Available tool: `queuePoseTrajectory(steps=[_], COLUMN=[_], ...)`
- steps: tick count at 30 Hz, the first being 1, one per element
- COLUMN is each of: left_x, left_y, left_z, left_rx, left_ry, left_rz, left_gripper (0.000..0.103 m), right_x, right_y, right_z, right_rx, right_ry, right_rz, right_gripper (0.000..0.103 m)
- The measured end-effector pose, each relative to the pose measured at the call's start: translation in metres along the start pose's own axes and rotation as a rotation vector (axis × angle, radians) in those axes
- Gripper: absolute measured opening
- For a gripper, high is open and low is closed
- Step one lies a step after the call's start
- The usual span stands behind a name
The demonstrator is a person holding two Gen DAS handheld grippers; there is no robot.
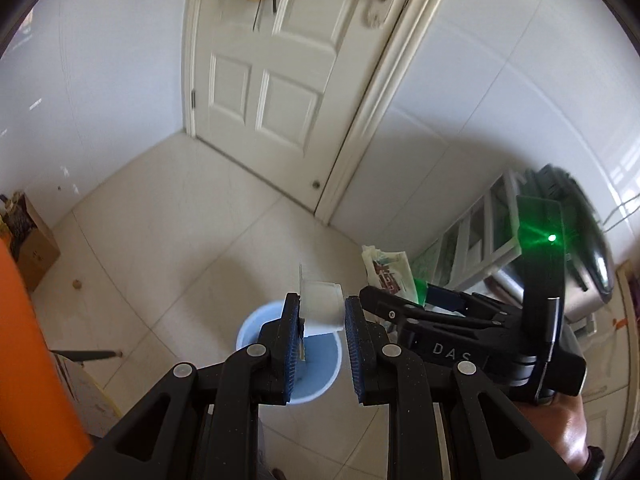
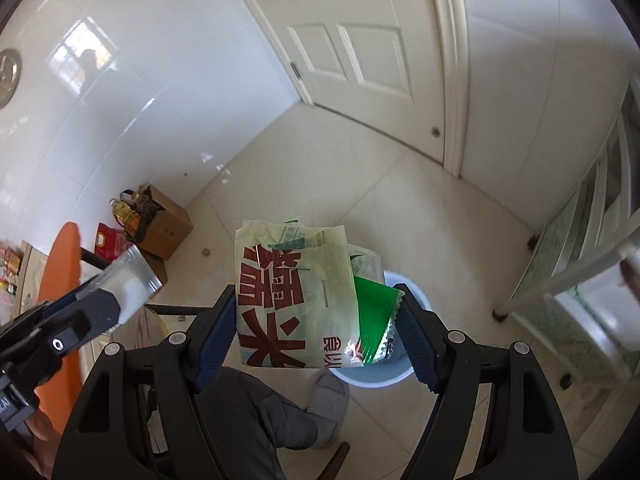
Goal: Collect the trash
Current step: 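Open both grippers over the blue bin to drop the items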
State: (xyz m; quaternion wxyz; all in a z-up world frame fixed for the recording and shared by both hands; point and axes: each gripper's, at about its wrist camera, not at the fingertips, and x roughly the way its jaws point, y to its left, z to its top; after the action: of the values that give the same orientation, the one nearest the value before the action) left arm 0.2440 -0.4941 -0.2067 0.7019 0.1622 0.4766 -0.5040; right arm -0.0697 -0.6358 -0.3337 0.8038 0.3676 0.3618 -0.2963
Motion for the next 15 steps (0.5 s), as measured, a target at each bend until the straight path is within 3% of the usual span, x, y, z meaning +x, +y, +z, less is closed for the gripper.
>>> queuePoseTrajectory(steps=[5,6,10,15], left_x=[0.052,0.061,0.082,0.08], left_y=[0.006,0.006,0.005,-0.001], left_z=[0.027,0.035,0.06,0.066], left_rx=[-0.011,-0.01,-0.01,-0.012], left_ry=[0.105,0.118,0.133,0.117], left_rz=[0.02,0.019,0.065,0.095], left_gripper=[0.022,0.026,0.069,0.076], right_x=[0.042,0.049,0.064,0.058], right_y=[-0.03,-0.034,-0.047,-0.052], right_z=[0.001,0.0,-0.001,-0.007], right_rx=[0.103,0.122,0.176,0.204], right_ry=[0.067,0.081,0.105,0.086], right_rz=[0.021,0.023,0.013,-0.015], right_gripper=[0.079,0.079,0.098,0.103])
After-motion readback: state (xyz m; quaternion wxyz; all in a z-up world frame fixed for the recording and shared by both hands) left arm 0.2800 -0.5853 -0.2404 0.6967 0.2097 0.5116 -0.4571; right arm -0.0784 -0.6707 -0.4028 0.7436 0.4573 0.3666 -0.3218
